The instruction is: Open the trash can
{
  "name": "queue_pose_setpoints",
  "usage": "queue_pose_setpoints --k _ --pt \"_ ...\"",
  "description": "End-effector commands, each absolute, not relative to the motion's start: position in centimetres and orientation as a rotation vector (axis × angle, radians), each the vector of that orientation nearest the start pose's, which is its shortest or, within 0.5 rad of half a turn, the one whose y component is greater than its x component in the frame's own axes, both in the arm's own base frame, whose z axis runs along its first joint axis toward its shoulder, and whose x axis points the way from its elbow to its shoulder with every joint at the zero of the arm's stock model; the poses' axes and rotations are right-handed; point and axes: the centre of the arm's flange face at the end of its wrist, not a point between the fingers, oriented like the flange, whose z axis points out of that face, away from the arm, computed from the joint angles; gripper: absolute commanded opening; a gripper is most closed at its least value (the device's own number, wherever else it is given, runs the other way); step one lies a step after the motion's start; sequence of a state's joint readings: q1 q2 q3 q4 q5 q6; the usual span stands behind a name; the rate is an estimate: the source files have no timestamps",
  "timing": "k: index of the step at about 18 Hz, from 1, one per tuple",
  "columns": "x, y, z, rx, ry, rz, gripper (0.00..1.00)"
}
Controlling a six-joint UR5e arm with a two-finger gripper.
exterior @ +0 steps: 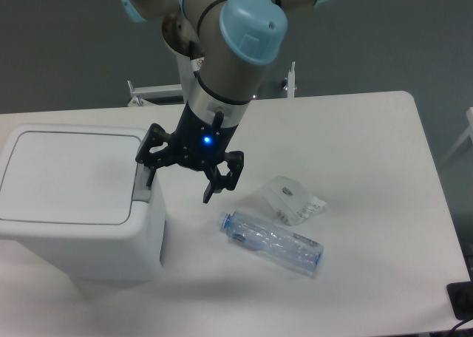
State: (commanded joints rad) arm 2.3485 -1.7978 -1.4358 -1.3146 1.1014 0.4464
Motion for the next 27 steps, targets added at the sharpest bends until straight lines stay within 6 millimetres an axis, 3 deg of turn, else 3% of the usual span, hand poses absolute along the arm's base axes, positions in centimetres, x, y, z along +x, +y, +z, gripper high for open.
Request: queue_pose_setpoints --k 8,13,21,24,27 --pt "-29.2 55.1 47.3 -2.68 -0.39 -0.397 1.0" --pt "-31.0 54.9 50.6 -2.618 -0.37 -0.307 1.0" --pt "-39.6 50.1 51.6 -2.56 -0.415 -0.137 1.0" --pt "-44.1 47.4 50.3 -2.672 -0.488 0.046 1.0" --pt "-46.1 45.8 48.0 -2.801 -0.344 0.138 1.0"
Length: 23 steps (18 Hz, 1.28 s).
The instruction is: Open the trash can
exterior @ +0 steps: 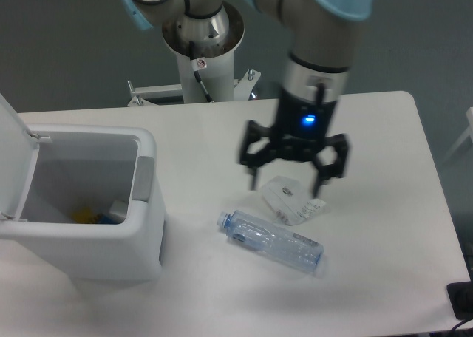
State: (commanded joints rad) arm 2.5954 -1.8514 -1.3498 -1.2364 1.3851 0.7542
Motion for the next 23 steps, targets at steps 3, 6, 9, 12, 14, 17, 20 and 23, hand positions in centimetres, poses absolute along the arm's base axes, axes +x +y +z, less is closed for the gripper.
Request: queue_pose_setpoints --k 3,6,9,12,14,17,20,23 --pt "-50.9 43.0 42.9 -2.9 -0.293 0.113 1.0" --pt "-54.0 40.4 39.7 -3.008 -0.223 0.131 1.0" --pt "-55.6 37.8 37.6 -3.045 -0.134 0.103 1.0" --pt "-56.3 36.3 35.3 -3.068 -0.024 0.065 1.0" --pt "-56.3 35.2 34.4 -3.096 0.147 0.062 1.0" --pt "-56.5 34.2 33.9 -3.107 0.313 0.055 1.0" --pt "-56.2 34.2 31.8 -3.164 0.36 0.039 1.0" --pt "-56.0 35.2 32.1 -3.16 0.388 0.08 1.0"
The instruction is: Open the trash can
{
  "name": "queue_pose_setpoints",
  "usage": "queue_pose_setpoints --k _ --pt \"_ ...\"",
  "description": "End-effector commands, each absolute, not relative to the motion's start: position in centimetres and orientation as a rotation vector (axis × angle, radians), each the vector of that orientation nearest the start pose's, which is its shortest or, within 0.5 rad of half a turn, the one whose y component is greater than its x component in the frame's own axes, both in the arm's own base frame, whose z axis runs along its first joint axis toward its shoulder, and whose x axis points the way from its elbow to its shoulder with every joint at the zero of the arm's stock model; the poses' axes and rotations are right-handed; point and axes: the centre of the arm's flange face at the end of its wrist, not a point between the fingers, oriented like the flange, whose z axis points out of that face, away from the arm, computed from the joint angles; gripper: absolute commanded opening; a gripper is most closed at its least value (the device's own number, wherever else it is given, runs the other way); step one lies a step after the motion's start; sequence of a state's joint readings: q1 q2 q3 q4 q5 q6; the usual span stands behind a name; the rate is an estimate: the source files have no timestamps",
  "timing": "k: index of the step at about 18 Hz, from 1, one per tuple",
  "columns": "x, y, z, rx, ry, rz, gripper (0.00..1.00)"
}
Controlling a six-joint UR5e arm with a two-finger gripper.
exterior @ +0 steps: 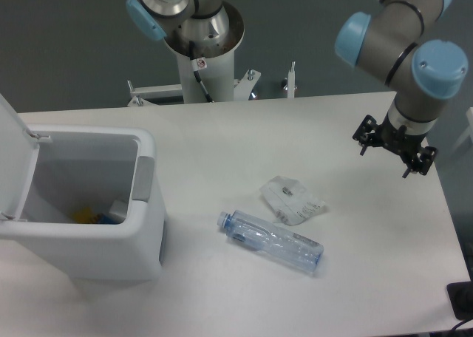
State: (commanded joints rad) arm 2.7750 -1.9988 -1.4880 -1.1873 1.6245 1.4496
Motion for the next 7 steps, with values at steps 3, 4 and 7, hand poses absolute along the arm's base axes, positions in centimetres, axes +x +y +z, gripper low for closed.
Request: queue_pose_setpoints --k 3,4,7 --pt "-55.29 36.0 31.86 -3.157 0.412 0.076 1.0" --pt "-55.17 36.09 31.89 -3.154 0.412 0.075 1.0" --pt "-55.07 36.19 31.75 -3.15 0.412 0.078 1.0"
